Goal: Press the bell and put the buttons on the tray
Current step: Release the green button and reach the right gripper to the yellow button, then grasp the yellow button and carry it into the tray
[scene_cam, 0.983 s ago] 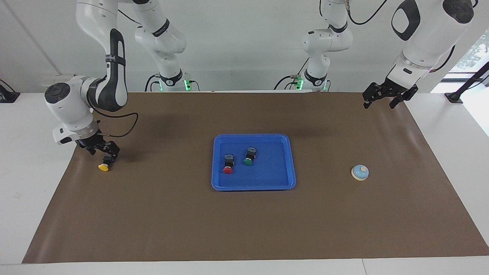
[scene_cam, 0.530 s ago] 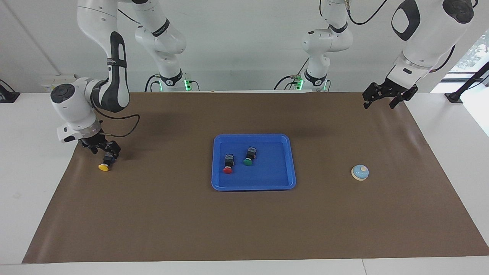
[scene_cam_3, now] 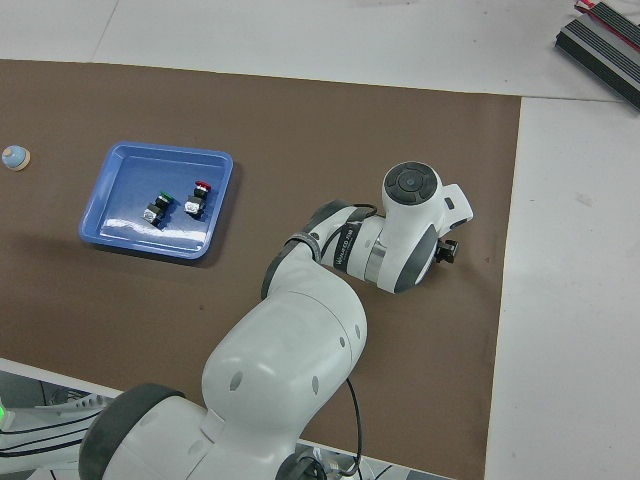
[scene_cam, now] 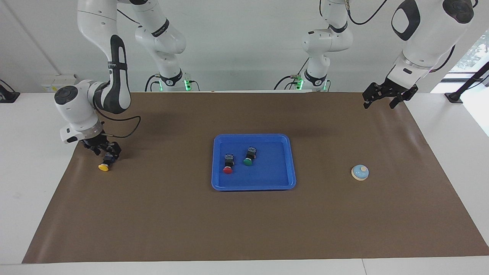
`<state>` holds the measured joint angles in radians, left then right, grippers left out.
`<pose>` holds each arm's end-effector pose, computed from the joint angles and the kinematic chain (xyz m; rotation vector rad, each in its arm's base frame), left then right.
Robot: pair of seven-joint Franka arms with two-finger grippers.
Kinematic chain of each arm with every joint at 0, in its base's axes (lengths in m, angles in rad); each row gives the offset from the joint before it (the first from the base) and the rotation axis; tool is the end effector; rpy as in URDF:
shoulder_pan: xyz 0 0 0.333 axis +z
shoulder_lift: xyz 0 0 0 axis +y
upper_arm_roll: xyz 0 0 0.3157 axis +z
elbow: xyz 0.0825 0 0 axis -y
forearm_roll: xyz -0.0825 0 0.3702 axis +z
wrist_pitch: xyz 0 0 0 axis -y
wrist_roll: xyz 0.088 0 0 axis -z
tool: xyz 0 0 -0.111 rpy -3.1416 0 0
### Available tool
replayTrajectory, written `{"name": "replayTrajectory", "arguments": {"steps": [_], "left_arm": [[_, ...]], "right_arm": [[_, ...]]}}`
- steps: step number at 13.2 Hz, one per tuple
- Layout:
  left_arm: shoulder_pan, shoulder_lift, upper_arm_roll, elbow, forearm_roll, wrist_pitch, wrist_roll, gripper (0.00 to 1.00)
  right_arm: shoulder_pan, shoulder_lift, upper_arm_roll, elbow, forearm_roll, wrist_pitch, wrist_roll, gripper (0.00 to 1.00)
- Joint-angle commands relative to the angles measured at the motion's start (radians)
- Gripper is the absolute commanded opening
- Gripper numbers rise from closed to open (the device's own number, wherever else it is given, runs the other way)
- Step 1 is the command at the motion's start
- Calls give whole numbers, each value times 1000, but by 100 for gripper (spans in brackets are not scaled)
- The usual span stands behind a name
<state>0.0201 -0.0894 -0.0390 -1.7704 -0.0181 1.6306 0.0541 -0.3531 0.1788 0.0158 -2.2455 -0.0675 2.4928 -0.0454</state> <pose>0.5132 -0.0124 0.5808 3.1232 -0.1113 -0.0785 0.5080 -0.1780 0.2995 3.0659 -0.3695 0.0923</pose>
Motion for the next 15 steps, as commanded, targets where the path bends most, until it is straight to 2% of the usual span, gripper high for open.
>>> {"name": "replayTrajectory", "arguments": {"steps": [1, 5, 7, 11, 15], "left_arm": [[1, -10, 1, 0, 3, -5, 0, 100], [1, -10, 1, 0, 3, -5, 0, 100], [1, -10, 1, 0, 3, -5, 0, 100], [1, -10, 1, 0, 3, -5, 0, 100], [1, -10, 1, 0, 3, -5, 0, 100]], "right_arm": [[-18, -5, 16, -17, -9, 9, -56, 0], [-3, -7, 21, 6, -8, -5, -67, 0], [34, -15, 26, 67, -5, -101, -59, 0], [170, -16, 26, 228, 8, -329, 36, 0], [363, -4, 27, 333, 14, -434, 270, 0]]}}
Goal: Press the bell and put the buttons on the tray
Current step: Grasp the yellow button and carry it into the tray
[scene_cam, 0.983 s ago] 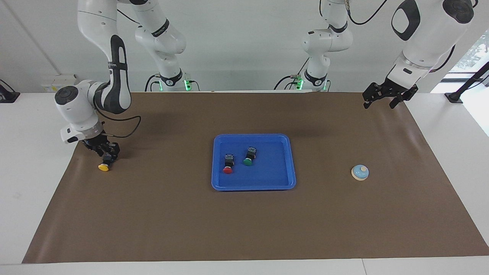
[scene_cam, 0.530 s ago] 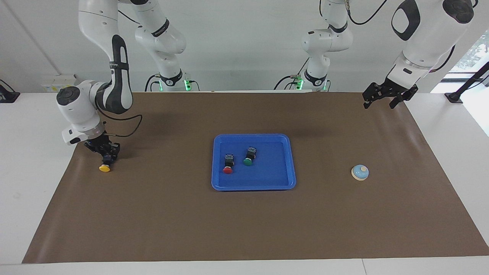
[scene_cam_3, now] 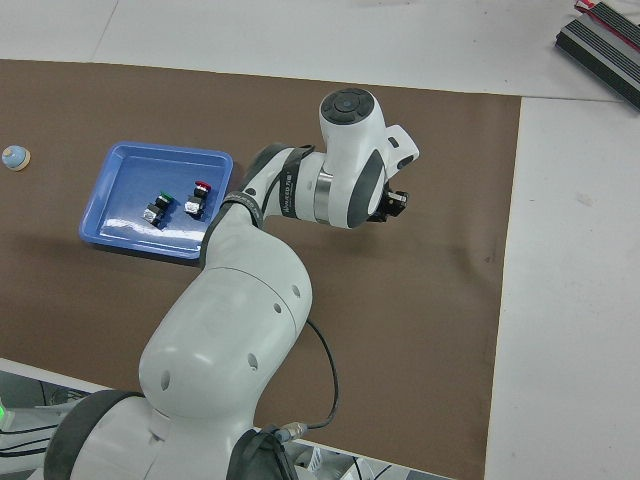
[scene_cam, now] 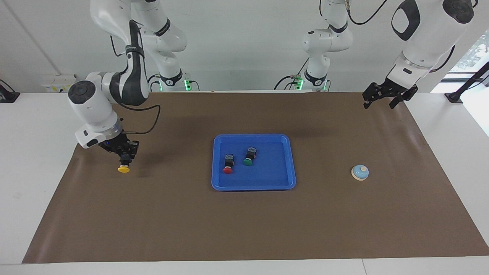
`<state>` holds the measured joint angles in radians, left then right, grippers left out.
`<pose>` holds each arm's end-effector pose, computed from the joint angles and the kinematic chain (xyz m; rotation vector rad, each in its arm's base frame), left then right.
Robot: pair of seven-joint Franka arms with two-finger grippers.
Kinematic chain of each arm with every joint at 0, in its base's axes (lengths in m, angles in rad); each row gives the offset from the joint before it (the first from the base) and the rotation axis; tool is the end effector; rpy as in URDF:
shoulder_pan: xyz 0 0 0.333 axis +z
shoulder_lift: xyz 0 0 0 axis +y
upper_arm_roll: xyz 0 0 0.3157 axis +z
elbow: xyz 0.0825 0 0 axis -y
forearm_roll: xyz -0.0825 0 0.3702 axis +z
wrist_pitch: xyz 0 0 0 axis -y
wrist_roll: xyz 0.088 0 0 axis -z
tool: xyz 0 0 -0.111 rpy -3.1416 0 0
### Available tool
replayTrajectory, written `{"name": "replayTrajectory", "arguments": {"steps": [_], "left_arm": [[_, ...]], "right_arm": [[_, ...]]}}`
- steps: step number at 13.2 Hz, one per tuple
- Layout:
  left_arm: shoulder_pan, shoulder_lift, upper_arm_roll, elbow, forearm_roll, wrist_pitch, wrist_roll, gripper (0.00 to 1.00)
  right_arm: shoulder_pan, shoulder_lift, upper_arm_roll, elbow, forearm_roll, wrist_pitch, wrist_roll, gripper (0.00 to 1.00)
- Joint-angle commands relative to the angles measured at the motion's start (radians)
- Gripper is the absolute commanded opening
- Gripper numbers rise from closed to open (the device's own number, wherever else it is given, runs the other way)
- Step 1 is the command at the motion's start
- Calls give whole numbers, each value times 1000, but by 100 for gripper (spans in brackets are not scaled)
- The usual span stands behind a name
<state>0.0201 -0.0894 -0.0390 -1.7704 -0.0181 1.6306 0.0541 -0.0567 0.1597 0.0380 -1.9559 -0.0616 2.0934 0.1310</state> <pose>0.5132 -0.0124 0.5808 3.1232 -0.1113 -0.0785 0.5764 -0.0147 0.3975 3.0878 -0.1836 -0.0299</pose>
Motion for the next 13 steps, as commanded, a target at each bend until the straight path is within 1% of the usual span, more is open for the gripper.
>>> {"name": "replayTrajectory", "arguments": {"steps": [1, 3, 4, 5, 6, 7, 8, 10, 12, 13], "left_arm": [[1, -10, 1, 0, 3, -5, 0, 100], [1, -10, 1, 0, 3, -5, 0, 100], [1, -10, 1, 0, 3, -5, 0, 100], [1, -10, 1, 0, 3, -5, 0, 100], [1, -10, 1, 0, 3, -5, 0, 100], [1, -10, 1, 0, 3, -5, 0, 100], [1, -10, 1, 0, 3, -5, 0, 100], [1, -10, 1, 0, 3, -5, 0, 100], [1, -10, 1, 0, 3, -5, 0, 100], [1, -10, 1, 0, 3, -5, 0, 100]], "right_arm": [[134, 17, 3, 61, 25, -38, 146, 0], [243, 18, 5, 81, 48, -49, 235, 0], [314, 21, 3, 95, 68, -50, 290, 0], [375, 52, 3, 136, 83, -55, 341, 0], [414, 79, 3, 181, 88, -64, 389, 0], [463, 114, 3, 234, 101, -78, 454, 0], [510, 170, 3, 309, 124, -88, 523, 0], [608, 301, 2, 469, 123, -115, 623, 0], [673, 383, -3, 537, 112, -104, 679, 0], [686, 398, -1, 548, 112, -90, 690, 0]]}}
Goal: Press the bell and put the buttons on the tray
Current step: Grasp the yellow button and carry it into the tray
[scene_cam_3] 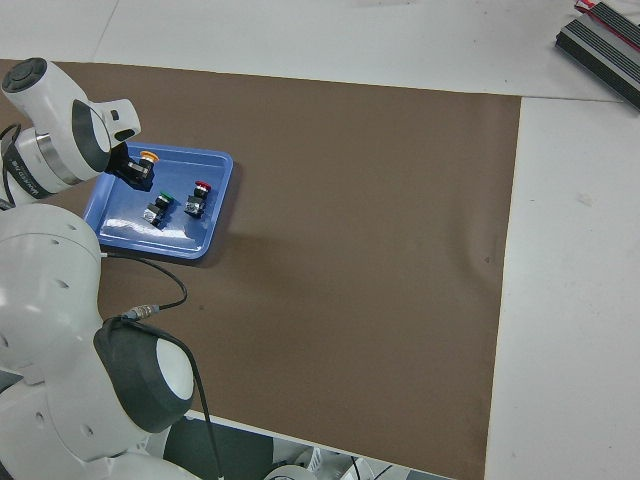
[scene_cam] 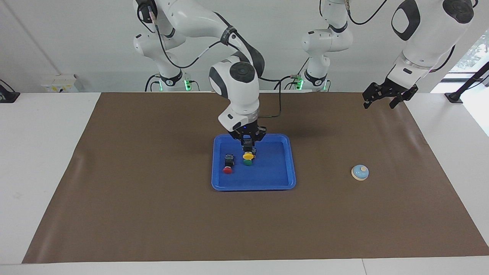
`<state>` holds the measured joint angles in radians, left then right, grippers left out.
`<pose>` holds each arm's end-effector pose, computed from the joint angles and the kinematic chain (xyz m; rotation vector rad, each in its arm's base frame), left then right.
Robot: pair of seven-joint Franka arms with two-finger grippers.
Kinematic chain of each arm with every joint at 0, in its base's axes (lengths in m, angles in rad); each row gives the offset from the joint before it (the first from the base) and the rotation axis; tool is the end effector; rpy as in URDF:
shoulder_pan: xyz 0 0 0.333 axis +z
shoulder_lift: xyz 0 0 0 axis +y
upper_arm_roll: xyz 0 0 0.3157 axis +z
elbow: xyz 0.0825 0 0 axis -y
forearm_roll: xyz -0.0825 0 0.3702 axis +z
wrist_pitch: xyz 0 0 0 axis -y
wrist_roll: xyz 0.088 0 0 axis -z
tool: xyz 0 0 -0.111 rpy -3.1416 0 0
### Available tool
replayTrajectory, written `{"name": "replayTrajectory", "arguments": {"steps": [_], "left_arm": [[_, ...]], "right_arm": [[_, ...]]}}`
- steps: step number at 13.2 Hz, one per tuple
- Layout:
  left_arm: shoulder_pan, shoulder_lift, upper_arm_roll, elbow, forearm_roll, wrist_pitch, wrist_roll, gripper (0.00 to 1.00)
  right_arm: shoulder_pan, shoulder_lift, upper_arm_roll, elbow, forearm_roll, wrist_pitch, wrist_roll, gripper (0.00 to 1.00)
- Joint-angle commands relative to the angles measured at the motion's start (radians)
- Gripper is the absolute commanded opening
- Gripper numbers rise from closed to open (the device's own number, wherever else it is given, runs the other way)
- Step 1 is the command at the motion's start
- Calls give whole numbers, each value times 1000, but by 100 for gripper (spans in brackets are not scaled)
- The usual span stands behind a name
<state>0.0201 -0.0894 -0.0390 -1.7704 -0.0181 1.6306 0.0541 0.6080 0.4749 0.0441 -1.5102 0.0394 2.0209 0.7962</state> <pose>0.5132 -0.0124 0.5808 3.1232 -0.1113 -0.0785 0.5431 0.4120 0.3951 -3.0652 0.2548 0.0153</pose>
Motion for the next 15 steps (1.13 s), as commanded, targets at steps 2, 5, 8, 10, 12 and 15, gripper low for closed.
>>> {"name": "replayTrajectory", "arguments": {"steps": [2, 5, 8, 10, 12, 15], "left_arm": [[1, -10, 1, 0, 3, -5, 0, 100], [1, -10, 1, 0, 3, -5, 0, 100], [1, -10, 1, 0, 3, -5, 0, 100], [1, -10, 1, 0, 3, -5, 0, 100], [1, -10, 1, 0, 3, -5, 0, 100], [1, -10, 1, 0, 3, -5, 0, 100]], "right_arm": [[42, 94, -4, 100, 14, 44, 24, 0], [76, 136, -4, 81, 4, 126, 24, 0], [75, 137, -4, 51, 2, 148, 15, 0], [76, 137, -4, 4, 2, 217, 14, 0], [82, 146, -4, -7, 1, 223, 15, 0], [84, 145, -4, -12, 7, 222, 26, 0]]}}
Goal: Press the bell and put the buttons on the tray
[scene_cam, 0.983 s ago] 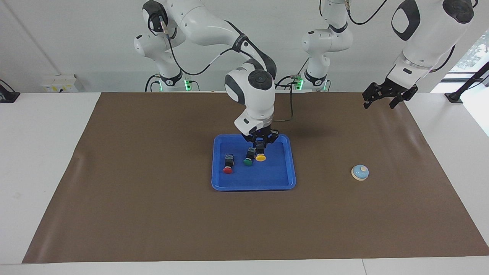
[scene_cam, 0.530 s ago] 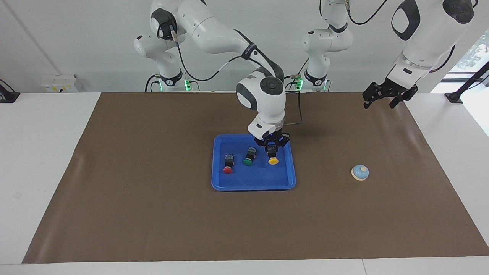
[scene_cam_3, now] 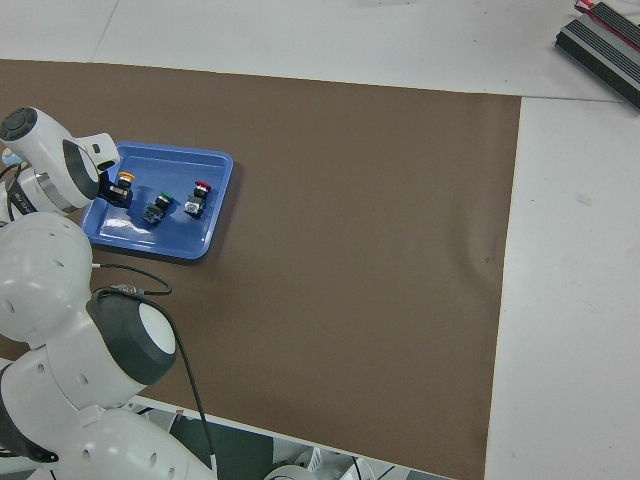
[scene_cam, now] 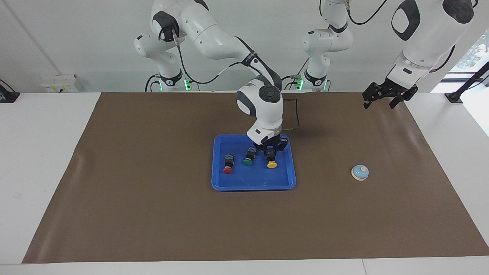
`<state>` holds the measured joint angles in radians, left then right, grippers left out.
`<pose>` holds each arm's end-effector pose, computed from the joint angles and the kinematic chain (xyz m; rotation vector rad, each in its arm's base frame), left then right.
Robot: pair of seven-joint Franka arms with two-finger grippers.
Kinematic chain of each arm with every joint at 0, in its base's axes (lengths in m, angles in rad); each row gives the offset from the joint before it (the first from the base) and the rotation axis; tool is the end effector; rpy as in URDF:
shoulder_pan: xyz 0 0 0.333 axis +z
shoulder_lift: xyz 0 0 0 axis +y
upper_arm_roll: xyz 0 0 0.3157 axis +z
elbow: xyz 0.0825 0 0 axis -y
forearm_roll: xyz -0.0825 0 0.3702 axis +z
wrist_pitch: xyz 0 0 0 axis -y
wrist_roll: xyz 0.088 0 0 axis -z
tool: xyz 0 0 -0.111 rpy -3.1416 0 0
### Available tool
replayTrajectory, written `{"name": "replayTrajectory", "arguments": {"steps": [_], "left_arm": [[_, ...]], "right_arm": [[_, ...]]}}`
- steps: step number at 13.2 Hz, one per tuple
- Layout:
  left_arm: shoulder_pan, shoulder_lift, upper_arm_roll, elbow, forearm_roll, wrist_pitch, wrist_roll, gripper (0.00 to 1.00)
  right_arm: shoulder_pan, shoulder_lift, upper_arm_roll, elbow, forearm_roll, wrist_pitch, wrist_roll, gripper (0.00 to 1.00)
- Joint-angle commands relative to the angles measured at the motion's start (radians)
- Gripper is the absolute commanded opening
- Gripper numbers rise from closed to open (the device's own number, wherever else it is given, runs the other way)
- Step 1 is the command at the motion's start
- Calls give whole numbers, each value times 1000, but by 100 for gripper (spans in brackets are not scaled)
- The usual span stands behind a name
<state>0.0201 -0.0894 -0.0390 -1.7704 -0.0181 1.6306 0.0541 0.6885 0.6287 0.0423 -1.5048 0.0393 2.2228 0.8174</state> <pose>0.5132 -0.0124 0.5808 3.1232 -0.1113 -0.0785 0.5290 0.4691 0.3098 -3.0328 0.1795 -0.0371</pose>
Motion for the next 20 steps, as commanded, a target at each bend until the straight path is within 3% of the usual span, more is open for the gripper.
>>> {"name": "replayTrajectory", "arguments": {"steps": [1, 2, 3, 7, 11, 15, 20], "left_arm": [[1, -10, 1, 0, 3, -5, 0, 100], [1, -10, 1, 0, 3, -5, 0, 100], [1, -10, 1, 0, 3, -5, 0, 100], [1, -10, 1, 0, 3, -5, 0, 100], [1, -10, 1, 0, 3, -5, 0, 100], [1, -10, 1, 0, 3, -5, 0, 100], [1, -10, 1, 0, 3, -5, 0, 100]], "right_arm": [[3, -9, -2, -14, 11, 12, 12, 24], [3, -11, -2, -12, 8, 5, 44, 79], [5, -11, -2, -9, 7, 1, 77, 100], [-30, -58, -13, 41, 20, -126, 92, 100], [-177, -156, -13, 38, 16, -224, 66, 100], [-375, -253, -12, 31, 19, -357, -261, 100], [-527, -336, -15, 29, 8, -528, -556, 100]]}}
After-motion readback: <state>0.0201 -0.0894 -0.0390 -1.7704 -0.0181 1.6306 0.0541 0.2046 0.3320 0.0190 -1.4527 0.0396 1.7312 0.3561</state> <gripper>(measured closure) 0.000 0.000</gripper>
